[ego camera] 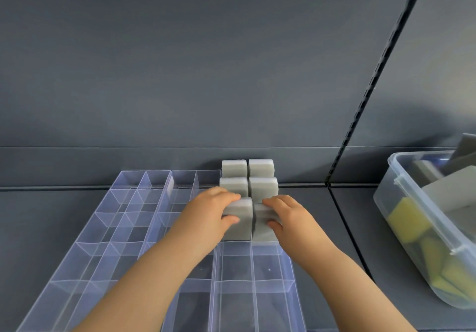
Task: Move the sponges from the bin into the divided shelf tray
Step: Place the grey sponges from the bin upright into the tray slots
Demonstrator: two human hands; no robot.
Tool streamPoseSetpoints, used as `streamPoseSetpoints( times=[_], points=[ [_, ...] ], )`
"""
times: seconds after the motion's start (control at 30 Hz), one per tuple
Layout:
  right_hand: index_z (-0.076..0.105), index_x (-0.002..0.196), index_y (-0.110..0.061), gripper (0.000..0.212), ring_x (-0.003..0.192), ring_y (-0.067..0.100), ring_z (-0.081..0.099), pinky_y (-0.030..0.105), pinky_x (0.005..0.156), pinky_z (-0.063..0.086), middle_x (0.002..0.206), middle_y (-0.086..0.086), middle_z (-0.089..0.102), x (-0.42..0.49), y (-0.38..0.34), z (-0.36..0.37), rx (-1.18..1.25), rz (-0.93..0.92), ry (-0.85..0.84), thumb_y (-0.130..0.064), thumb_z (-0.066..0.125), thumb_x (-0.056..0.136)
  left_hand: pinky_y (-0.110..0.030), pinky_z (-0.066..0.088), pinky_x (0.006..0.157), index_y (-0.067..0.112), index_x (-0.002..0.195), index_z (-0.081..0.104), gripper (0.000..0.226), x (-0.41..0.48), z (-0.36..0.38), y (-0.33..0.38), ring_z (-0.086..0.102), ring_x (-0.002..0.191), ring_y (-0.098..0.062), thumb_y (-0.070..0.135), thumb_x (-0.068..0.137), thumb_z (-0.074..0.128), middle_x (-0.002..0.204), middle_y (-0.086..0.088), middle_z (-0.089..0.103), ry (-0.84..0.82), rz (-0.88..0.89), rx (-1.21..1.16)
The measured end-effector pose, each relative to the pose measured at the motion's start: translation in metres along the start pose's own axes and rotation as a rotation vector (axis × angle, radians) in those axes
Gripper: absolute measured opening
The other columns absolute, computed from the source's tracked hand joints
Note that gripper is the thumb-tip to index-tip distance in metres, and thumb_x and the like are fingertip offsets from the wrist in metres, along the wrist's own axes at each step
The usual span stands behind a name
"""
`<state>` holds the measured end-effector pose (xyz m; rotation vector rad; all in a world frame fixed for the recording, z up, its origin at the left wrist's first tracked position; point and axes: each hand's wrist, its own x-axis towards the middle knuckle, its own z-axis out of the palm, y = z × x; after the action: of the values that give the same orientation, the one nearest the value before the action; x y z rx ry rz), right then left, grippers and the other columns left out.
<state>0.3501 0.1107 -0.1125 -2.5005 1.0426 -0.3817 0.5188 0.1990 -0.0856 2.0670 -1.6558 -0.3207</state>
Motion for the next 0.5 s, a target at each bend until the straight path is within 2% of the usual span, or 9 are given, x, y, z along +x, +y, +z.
streamPoseSetpoints(
  times=[0.3, 0.5],
  points=[
    [0.045, 0.133, -0.017, 0.04, 0.119, 0.018, 0.046, 0.02, 0.097, 0.037, 0.134, -0.002, 0.045, 0.002, -0.001, 0.001, -0.002, 0.006, -0.006, -0.014, 0.05, 0.094, -0.013, 0.028, 0.093, 0.025, 0.135, 0.048, 0.045, 0.003, 0.019, -0.008, 0.044, 0.12, -0.011, 0.024, 0.091, 0.058, 0.134, 0.01, 0.046, -0.027, -0.011, 0.032],
    [0.042, 0.135, -0.019, 0.045, 0.124, 0.017, 0.041, 0.02, 0.098, 0.035, 0.137, -0.004, 0.042, -0.001, -0.001, -0.002, -0.027, 0.006, -0.002, -0.018, 0.054, 0.092, -0.018, 0.033, 0.094, 0.027, 0.136, 0.045, 0.046, 0.001, 0.016, -0.009, 0.046, 0.116, -0.011, 0.029, 0.092, 0.056, 0.135, 0.012, 0.044, -0.016, 0.021, 0.049]
  ],
)
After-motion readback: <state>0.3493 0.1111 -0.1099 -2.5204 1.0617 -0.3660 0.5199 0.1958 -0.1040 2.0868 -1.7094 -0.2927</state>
